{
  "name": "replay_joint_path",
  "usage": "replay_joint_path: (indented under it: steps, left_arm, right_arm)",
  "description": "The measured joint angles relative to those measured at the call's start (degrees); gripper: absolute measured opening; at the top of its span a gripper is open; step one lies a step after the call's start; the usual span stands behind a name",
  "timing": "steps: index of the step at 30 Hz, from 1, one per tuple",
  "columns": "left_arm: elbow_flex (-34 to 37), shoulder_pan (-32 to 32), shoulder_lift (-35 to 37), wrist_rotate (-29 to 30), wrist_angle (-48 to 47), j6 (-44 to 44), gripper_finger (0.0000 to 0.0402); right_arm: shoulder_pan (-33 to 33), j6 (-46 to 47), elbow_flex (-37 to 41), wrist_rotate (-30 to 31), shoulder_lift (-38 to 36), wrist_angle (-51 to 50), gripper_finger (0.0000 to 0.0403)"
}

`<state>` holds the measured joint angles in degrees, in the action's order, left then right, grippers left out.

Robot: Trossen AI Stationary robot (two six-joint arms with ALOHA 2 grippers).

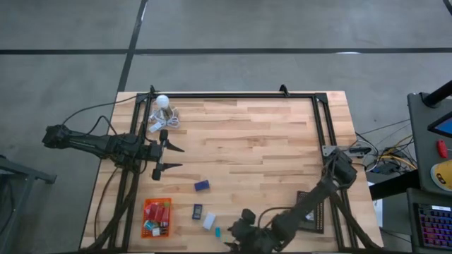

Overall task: Pick & Place Office items
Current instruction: Put the light blue digital clock into the black bin

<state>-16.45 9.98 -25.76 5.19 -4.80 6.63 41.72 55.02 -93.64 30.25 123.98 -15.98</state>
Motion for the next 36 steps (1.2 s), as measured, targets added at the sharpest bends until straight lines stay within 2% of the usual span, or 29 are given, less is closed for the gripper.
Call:
replay_joint_path:
  steps: [4,13,17,21,23,28,36]
  left_arm:
    - [-0.02,0.02,0.0,0.0,0.0,0.0,0.0248]
    - [0.0,0.02,0.0,0.0,0.0,0.0,0.0248]
    - [0.0,0.02,0.0,-0.02,0.0,0.0,0.0248]
    - [-0.01,0.02,0.0,0.0,0.0,0.0,0.0248]
    - [-0.01,0.01,0.0,0.0,0.01,0.0,0.0248]
    - [-0.01,0.01,0.0,-0.01,0.02,0.0,0.0248]
    - [-0.01,0.0,0.0,-0.01,0.01,0.0,0.0248]
  right_arm:
    - [1.53,-9.51,5.24,4.02,0.0,7.25,0.0226]
    - [1.57,-28.04,13.45,4.86,0.0,13.4,0.0226]
    - [2.12,-35.45,17.19,9.68,0.0,22.05,0.0226]
    - [2.01,-36.46,22.47,10.03,0.0,35.55,0.0226]
    - [1.75,-37.63,24.71,9.21,0.0,39.18,0.0226]
    - [1.36,-40.43,27.41,6.54,0.0,41.08,0.0226]
    - [-0.95,-39.14,29.55,1.75,0.0,44.05,0.0226]
